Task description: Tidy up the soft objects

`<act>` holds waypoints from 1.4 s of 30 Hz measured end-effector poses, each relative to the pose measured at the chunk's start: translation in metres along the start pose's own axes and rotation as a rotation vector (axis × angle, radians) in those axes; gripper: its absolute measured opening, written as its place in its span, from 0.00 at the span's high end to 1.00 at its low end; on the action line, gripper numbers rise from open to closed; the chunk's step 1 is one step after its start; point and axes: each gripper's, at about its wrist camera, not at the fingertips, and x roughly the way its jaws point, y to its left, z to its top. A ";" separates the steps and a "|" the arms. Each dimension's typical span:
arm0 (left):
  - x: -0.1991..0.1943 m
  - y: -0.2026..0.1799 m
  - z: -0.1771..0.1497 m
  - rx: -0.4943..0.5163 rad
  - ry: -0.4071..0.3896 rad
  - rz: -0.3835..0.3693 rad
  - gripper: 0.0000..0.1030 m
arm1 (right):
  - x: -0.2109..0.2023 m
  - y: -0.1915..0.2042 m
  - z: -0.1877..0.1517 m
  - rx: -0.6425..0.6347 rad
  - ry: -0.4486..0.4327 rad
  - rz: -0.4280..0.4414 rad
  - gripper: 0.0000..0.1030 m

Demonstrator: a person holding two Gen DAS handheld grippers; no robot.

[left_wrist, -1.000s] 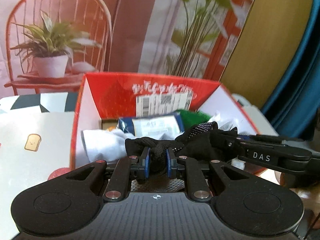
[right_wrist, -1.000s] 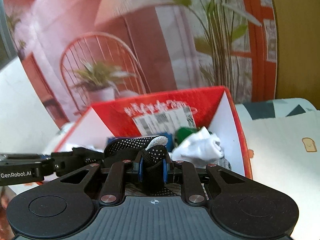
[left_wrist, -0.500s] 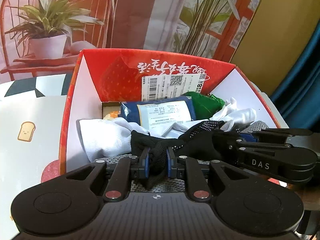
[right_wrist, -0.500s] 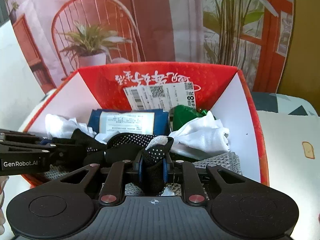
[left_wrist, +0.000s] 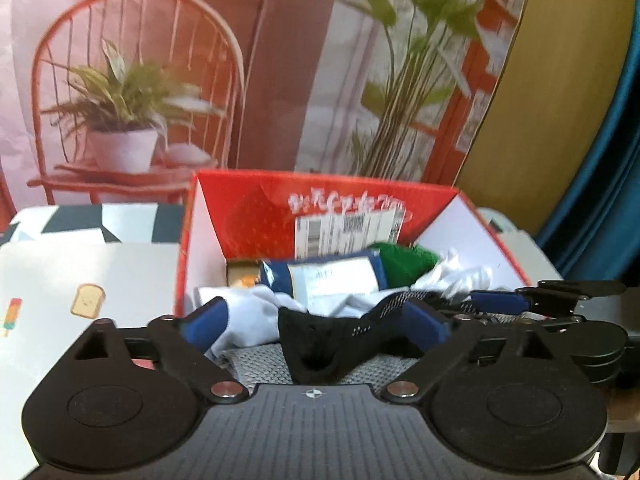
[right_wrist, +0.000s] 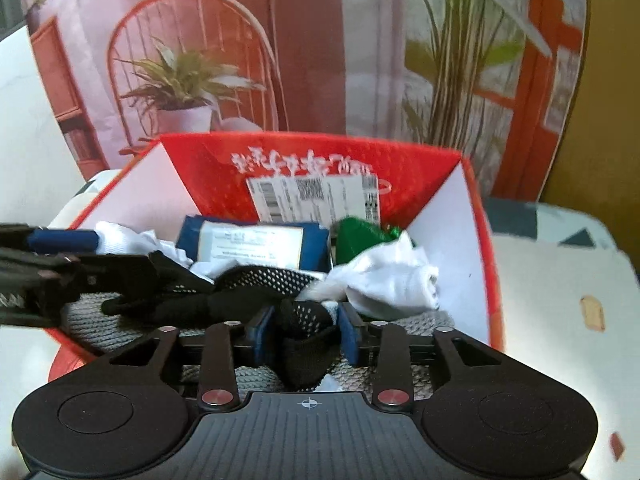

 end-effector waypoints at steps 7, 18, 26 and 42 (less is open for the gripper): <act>-0.037 -0.004 -0.002 0.031 -0.093 0.087 0.00 | -0.039 0.004 0.002 -0.062 -0.095 0.002 0.04; -0.099 -0.016 -0.017 0.028 -0.208 0.162 0.00 | -0.096 0.000 -0.008 0.001 -0.200 0.018 0.00; -0.150 -0.030 -0.028 0.000 -0.248 0.146 0.00 | -0.146 -0.002 -0.022 0.051 -0.255 -0.008 0.00; -0.286 -0.093 -0.033 0.009 -0.357 0.269 0.00 | -0.287 0.001 -0.041 0.140 -0.341 -0.068 0.00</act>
